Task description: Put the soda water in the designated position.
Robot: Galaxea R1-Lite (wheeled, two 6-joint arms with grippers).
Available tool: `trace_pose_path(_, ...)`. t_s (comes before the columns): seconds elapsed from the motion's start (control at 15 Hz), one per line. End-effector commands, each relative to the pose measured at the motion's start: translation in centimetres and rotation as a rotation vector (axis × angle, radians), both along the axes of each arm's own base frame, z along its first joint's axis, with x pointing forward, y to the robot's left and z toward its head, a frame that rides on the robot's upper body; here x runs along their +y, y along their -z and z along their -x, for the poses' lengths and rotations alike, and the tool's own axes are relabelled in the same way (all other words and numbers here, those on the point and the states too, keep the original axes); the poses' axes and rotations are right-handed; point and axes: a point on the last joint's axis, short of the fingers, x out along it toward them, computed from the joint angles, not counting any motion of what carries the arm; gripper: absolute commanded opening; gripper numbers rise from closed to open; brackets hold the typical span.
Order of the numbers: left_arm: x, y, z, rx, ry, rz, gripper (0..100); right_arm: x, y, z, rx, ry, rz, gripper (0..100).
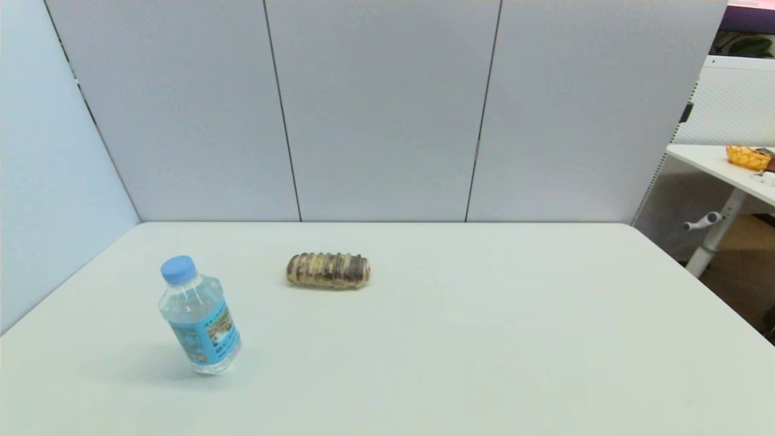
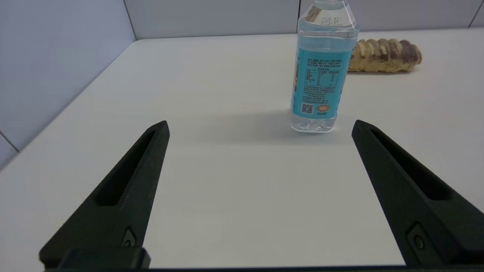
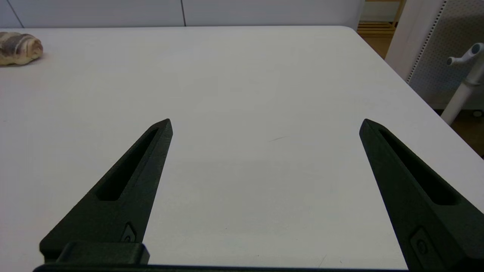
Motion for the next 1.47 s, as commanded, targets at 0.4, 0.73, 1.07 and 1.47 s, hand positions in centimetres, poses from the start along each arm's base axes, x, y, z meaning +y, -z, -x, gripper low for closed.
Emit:
trace_pose_path(0.4,-1.3,-4.9,-10.8,0.258,0.281,-0.077,100,0.0,0.0,0.0,-0.001,-0.001,0.000,100)
trace_pose_path(0.73,-2.1,-3.6,-14.5,0.293,0.311,-0.078,100,0.0,0.0,0.0,-0.001,0.001,0.000,100)
trace_pose_path(1.07,-2.5,-2.0,-15.9,0.340,0.329,-0.079,100,0.0,0.0,0.0,-0.001,-0.001,0.000,100)
trace_pose_path(1.47,-2.8,-1.0,-17.9,0.350,0.328,-0.076,100,0.0,0.0,0.0,-0.001,-0.001,0.000,100)
